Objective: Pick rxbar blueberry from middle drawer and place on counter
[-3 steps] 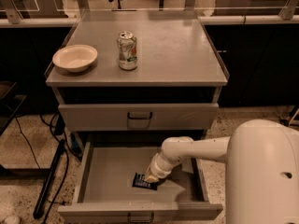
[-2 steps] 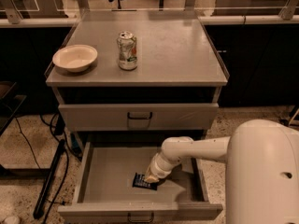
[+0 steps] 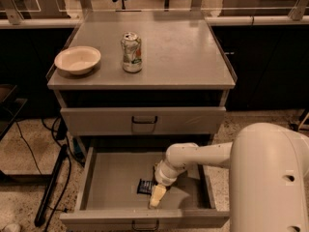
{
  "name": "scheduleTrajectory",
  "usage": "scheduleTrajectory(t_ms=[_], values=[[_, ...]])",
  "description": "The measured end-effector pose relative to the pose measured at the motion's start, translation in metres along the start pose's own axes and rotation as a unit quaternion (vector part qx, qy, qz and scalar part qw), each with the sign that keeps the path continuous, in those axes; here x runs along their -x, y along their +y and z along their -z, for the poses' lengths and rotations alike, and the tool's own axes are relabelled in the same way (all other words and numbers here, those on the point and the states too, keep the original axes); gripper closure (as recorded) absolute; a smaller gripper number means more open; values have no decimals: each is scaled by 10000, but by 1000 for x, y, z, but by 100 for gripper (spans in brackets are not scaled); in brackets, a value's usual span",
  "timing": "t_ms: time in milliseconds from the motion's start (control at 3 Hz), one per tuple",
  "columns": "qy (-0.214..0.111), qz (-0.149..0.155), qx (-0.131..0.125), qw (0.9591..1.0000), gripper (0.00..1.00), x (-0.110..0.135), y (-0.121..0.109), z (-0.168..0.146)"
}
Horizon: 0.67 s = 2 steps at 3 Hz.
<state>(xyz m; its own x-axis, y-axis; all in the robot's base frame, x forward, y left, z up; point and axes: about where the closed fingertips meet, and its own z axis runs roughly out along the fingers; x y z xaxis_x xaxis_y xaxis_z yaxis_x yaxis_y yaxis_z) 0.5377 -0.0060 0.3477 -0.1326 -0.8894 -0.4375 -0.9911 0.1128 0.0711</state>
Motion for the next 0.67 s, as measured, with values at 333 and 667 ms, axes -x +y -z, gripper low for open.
scheduleTrajectory(t_ms=[333, 667], values=[[37, -32, 56, 10000, 0, -4, 1, -7], [78, -72, 113, 9999, 0, -9, 2, -14]])
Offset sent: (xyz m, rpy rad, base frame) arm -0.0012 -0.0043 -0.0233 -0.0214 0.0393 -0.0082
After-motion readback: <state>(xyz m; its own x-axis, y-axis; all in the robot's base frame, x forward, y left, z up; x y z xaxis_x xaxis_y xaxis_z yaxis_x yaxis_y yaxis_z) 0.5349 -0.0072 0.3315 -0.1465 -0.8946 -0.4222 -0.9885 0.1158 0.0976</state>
